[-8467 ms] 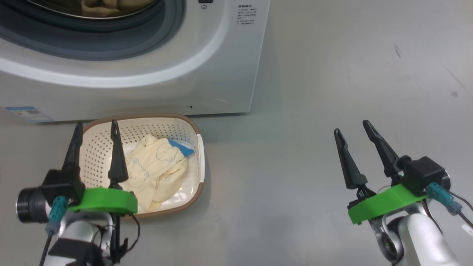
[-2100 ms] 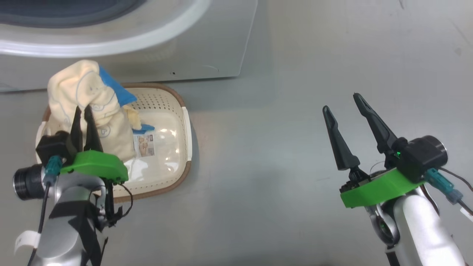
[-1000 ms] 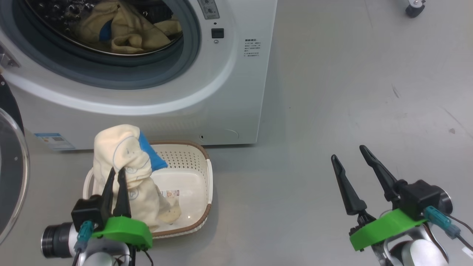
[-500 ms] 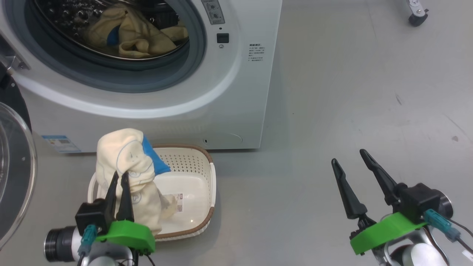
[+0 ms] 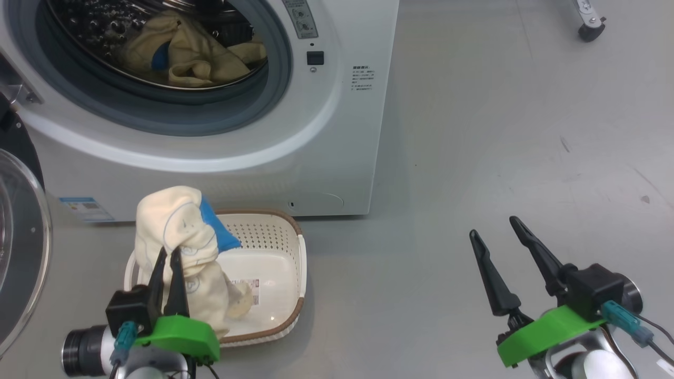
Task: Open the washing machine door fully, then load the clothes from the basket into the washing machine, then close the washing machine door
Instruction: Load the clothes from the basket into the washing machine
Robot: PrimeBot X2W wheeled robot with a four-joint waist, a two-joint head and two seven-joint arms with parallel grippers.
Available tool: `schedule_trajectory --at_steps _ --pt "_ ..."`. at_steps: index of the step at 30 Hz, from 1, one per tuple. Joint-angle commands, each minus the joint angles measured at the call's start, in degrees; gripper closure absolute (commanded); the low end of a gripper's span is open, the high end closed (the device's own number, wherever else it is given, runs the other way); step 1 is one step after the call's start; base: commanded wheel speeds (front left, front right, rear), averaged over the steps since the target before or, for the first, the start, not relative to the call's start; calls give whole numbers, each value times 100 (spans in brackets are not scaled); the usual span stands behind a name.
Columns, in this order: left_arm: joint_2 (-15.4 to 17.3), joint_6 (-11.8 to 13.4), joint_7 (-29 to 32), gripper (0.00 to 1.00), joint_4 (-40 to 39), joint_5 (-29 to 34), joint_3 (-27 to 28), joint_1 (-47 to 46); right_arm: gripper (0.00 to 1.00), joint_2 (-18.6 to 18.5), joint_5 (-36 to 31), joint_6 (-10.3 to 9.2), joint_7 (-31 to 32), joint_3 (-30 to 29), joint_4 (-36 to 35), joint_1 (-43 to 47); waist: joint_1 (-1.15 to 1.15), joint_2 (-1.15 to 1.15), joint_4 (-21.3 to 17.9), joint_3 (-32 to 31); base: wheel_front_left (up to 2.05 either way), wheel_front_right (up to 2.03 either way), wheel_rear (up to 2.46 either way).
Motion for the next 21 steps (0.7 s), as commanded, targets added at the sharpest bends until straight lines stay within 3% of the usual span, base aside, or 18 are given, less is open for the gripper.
schedule_trajectory --at_steps 1,10,21 --pt "131 35 -3 100 -156 -49 227 -199 0 -18 31 43 33 138 -216 -58 0 0 -3 -2 0 0 0" --pt "129 -2 115 100 144 -171 272 -626 0 -18 40 43 70 210 -234 -82 0 0 -59 71 0 0 0" --pt "344 -308 610 100 1079 -462 464 -1980 0 -18 164 43 -67 342 -192 -398 0 0 -382 687 0 0 0"
